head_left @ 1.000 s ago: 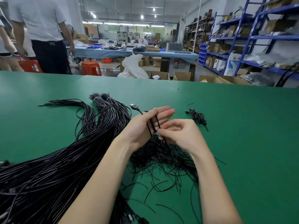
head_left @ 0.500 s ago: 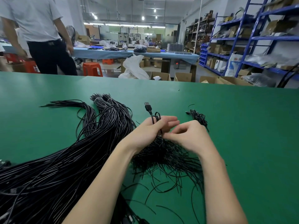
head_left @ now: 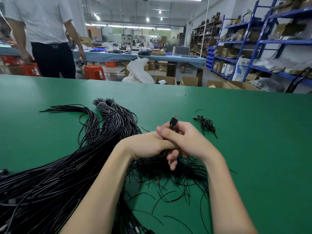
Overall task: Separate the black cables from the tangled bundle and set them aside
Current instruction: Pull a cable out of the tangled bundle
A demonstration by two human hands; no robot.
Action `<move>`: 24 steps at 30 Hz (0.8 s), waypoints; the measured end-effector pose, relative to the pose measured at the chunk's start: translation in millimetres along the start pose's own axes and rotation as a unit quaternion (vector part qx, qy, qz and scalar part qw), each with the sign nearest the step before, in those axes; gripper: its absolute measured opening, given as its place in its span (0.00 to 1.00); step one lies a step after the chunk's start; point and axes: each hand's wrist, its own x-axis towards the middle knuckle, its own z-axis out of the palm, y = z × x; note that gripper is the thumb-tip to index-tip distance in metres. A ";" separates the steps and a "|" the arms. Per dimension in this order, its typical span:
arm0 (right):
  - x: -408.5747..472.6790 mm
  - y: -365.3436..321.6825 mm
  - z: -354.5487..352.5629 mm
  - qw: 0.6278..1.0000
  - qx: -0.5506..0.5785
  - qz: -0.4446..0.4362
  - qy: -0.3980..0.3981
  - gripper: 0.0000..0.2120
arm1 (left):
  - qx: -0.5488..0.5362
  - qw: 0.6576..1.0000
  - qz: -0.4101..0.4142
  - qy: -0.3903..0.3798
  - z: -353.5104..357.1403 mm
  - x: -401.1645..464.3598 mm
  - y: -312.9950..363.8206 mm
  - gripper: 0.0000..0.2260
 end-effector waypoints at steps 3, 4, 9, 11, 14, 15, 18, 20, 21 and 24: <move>1.5 5.2 6.5 0.999 0.045 -0.006 0.009 0.22 | 0.019 1.000 -0.001 -0.007 0.2 0.9 1.1 0.10; 2.3 6.0 7.1 0.998 0.058 -0.011 0.017 0.22 | 0.022 1.000 -0.009 -0.006 -0.6 0.0 0.4 0.10; 4.2 13.2 8.3 0.990 0.136 -0.008 0.027 0.21 | 0.020 1.000 -0.019 0.003 -0.5 1.0 -3.4 0.11; 5.4 16.0 8.3 0.985 0.173 0.003 0.023 0.18 | 0.014 1.000 -0.012 0.011 -0.2 3.2 -5.9 0.10; 7.0 19.6 7.1 0.981 0.193 0.010 0.016 0.15 | 0.006 1.000 -0.008 0.018 1.1 6.0 -10.1 0.11; 7.4 20.7 6.9 0.981 0.195 0.009 0.014 0.15 | 0.008 1.000 -0.006 0.021 1.0 6.4 -10.8 0.12; 9.2 23.4 7.1 0.980 0.198 0.006 0.022 0.19 | 0.006 1.000 0.001 0.025 -0.6 6.1 -11.6 0.13; 11.0 24.6 7.0 0.980 0.198 0.010 0.028 0.20 | -0.001 0.999 0.004 0.036 -1.0 6.1 -10.8 0.14; 12.1 24.9 6.8 0.980 0.194 0.012 0.029 0.20 | -0.002 0.999 0.005 0.046 -0.7 6.4 -9.8 0.14; 13.4 27.4 5.4 0.982 0.184 0.015 0.039 0.19 | -0.009 0.998 0.008 0.068 1.4 9.4 -6.6 0.15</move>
